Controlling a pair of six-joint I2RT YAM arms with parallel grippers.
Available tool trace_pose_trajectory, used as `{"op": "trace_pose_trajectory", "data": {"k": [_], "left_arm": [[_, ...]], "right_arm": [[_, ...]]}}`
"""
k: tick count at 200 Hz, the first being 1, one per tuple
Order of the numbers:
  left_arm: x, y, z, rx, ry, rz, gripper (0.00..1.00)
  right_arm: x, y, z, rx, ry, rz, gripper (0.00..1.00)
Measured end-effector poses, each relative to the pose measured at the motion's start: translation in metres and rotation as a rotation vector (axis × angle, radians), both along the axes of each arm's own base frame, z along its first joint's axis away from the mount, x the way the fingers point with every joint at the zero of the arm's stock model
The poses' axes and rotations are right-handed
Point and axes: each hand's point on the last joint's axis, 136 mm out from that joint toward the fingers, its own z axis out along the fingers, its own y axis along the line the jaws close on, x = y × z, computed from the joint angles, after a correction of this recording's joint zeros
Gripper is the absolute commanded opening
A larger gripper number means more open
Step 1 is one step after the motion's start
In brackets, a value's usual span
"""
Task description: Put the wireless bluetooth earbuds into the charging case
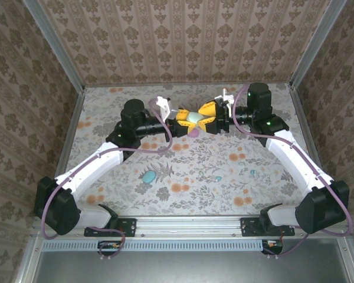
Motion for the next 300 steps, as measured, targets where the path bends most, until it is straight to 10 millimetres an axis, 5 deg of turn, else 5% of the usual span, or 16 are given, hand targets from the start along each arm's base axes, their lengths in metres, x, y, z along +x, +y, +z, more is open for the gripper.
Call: {"op": "trace_pose_trajectory", "data": {"k": [112,189,265,300], "left_arm": [[-0.005,0.001,-0.010,0.008,-0.001,0.015,0.31],[0.019,0.010,-0.006,-0.071,-0.013,0.182,0.30],[0.030,0.018,0.015,-0.186,-0.033,0.263,0.31],[0.027,0.019,0.025,-0.220,-0.060,0.256,0.32]], "right_arm": [[0.027,-0.012,0.011,0.041,0.063,-0.160,0.64],[0.032,-0.016,0.023,0.098,0.214,-0.232,0.66],[0.028,-0.019,0.026,0.123,0.304,-0.256,0.70],[0.046,-0.016,0.039,0.184,0.546,-0.276,0.68]]}}
